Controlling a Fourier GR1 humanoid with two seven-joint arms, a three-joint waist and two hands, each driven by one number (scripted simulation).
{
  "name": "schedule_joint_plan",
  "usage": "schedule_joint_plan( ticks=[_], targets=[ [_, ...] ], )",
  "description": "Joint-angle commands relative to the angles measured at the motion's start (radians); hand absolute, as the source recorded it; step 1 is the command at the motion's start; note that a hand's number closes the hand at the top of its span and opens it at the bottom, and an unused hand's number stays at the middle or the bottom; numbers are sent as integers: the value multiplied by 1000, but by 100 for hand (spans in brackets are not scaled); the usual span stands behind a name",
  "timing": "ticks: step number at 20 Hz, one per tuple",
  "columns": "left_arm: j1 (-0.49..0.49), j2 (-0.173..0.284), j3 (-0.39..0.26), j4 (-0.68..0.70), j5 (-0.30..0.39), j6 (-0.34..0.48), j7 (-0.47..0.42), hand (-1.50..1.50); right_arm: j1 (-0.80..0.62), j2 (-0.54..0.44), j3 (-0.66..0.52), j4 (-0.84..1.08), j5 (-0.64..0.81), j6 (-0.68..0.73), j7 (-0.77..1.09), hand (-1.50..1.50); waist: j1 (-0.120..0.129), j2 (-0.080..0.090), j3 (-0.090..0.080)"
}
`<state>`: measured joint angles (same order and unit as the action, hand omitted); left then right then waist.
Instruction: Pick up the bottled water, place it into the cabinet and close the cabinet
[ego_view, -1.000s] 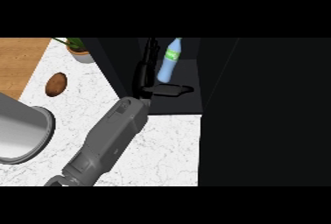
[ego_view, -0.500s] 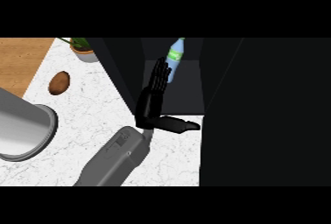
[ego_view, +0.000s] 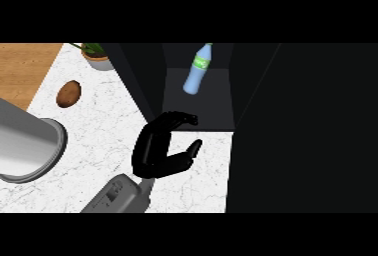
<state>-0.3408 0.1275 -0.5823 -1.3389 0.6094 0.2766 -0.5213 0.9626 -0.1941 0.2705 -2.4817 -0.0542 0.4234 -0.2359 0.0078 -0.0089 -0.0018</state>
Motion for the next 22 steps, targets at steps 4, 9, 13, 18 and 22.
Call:
schedule_joint_plan(
  ticks=[4,9,13,18,22],
  targets=[
    [215,147,-1,-246,7,-1,34,150,28,-126,41,-125,97,104,20,150,2,-3,1],
    [338,244,61,-345,35,-33,-1,-150,47,-187,76,-192,154,146,-13,150,-4,-8,-1],
    [425,290,105,-426,78,-53,1,-150,46,-192,185,-203,207,149,-9,150,-9,-8,-1],
    [487,342,201,-457,171,-131,-14,-150,-21,-252,328,-187,249,193,57,150,2,-9,-6],
    [572,388,213,-497,208,-172,1,-150,-92,-270,390,-193,256,186,114,150,29,-12,-9]
  ],
)
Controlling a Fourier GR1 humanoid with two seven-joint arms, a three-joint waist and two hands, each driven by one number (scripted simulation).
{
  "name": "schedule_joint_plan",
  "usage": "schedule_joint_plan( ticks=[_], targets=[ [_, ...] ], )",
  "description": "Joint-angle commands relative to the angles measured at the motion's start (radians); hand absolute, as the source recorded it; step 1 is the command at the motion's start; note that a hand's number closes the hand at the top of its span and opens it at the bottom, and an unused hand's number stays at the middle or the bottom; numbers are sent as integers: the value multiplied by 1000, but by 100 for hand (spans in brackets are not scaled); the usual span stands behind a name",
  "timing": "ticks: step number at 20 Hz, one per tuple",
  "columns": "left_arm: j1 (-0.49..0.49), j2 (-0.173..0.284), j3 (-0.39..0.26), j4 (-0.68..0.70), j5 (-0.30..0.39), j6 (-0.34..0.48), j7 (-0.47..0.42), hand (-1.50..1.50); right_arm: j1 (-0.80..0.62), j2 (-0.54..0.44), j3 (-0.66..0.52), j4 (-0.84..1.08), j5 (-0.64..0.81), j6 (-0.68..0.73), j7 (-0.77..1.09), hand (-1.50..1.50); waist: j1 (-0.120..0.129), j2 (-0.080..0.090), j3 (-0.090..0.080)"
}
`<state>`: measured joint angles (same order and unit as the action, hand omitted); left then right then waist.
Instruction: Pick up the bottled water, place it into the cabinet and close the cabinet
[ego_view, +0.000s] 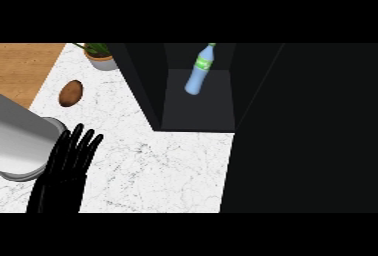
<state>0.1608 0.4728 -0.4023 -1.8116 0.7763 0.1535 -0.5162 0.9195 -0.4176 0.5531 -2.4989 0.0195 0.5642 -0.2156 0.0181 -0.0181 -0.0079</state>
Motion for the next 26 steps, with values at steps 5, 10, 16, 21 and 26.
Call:
schedule_joint_plan(
  ticks=[5,10,16,21,26],
  targets=[
    [101,79,70,-55,65,-84,-5,-150,-135,-65,157,-182,171,29,159,150,45,0,-8],
    [144,134,136,-76,115,-156,-9,-150,-139,34,296,-104,87,-64,196,150,53,11,-6],
    [184,195,191,-68,164,-242,1,-150,-193,57,330,-64,25,-75,210,150,96,23,-6],
    [198,224,217,-81,177,-291,-5,-150,-253,51,303,-47,19,-81,265,150,125,31,-8],
    [201,233,218,-79,183,-330,-6,-150,-315,47,277,-14,-14,-71,292,150,162,44,-10]
  ],
)
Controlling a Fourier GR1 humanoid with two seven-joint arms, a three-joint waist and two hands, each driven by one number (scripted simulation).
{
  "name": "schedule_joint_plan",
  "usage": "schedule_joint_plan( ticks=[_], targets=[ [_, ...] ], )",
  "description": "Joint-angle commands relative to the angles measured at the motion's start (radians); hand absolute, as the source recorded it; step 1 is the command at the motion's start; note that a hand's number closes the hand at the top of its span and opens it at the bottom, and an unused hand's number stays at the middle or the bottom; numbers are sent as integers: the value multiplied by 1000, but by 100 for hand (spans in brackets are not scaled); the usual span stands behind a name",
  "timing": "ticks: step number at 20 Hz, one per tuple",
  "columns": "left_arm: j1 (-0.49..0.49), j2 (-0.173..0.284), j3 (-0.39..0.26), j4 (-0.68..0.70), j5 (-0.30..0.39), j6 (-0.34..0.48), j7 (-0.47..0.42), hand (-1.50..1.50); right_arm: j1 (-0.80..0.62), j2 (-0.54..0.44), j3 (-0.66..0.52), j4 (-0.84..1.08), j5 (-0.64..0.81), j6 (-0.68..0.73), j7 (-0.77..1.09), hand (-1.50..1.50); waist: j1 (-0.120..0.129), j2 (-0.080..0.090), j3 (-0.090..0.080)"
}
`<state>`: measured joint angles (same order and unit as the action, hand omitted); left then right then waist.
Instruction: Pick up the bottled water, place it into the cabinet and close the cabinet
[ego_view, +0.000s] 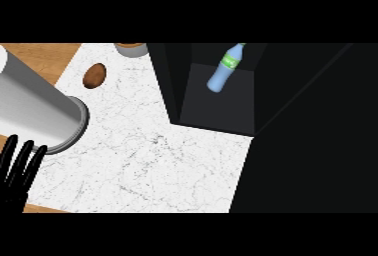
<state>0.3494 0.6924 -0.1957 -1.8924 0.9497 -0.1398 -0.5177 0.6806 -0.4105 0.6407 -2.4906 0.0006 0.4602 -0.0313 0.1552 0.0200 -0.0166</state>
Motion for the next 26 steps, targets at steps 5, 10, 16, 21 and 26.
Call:
schedule_joint_plan(
  ticks=[5,10,16,21,26],
  targets=[
    [-1,45,37,7,16,-50,10,-150,-140,34,151,-17,-2,42,116,150,58,16,-5],
    [-10,56,34,5,24,-67,24,-150,-246,-48,95,-26,37,113,136,-150,89,9,-12],
    [-8,71,57,25,34,-78,27,-150,-312,-36,82,-18,9,110,158,150,77,7,-13],
    [-17,76,63,26,35,-87,27,-150,-351,-61,57,-17,2,130,172,150,73,10,-15],
    [-11,85,69,30,43,-103,32,-150,-386,-38,38,1,-14,113,176,150,75,14,-14]
  ],
)
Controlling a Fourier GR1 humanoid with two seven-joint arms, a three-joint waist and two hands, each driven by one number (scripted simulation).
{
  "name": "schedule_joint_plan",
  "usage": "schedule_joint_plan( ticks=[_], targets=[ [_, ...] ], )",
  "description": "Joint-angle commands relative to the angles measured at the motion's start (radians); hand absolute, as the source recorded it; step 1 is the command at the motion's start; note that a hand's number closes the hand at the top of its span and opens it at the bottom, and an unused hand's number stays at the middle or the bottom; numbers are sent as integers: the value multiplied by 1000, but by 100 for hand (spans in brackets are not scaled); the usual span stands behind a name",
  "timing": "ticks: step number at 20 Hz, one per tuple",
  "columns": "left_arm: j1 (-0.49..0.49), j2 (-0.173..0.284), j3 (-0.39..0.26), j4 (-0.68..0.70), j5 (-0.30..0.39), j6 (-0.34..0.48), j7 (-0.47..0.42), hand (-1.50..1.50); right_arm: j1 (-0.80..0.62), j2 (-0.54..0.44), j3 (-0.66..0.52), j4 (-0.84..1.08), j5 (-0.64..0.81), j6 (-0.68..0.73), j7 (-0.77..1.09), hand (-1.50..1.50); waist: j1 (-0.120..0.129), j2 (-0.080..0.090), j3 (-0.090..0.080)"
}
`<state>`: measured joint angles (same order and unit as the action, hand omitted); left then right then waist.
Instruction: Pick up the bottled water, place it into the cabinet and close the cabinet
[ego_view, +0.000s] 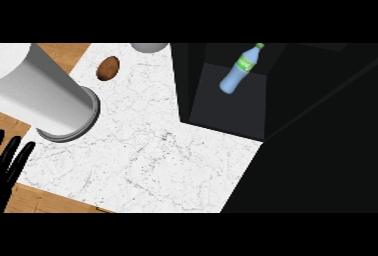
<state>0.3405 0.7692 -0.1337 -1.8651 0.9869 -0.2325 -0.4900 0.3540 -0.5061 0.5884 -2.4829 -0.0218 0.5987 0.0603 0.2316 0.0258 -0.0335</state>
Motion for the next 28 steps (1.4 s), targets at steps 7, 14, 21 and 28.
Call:
schedule_joint_plan(
  ticks=[7,14,21,28],
  targets=[
    [-13,6,18,12,12,-21,-3,-150,-22,92,112,38,-64,-33,79,150,11,34,4],
    [-24,17,25,2,13,-35,0,-150,-10,111,115,71,-143,-23,66,150,57,52,10],
    [-40,26,36,27,27,-50,9,-150,-81,154,16,97,-123,-72,107,150,40,53,8],
    [-42,22,36,33,32,-58,9,-150,-220,159,-48,159,-89,-76,216,150,35,39,8]
  ],
)
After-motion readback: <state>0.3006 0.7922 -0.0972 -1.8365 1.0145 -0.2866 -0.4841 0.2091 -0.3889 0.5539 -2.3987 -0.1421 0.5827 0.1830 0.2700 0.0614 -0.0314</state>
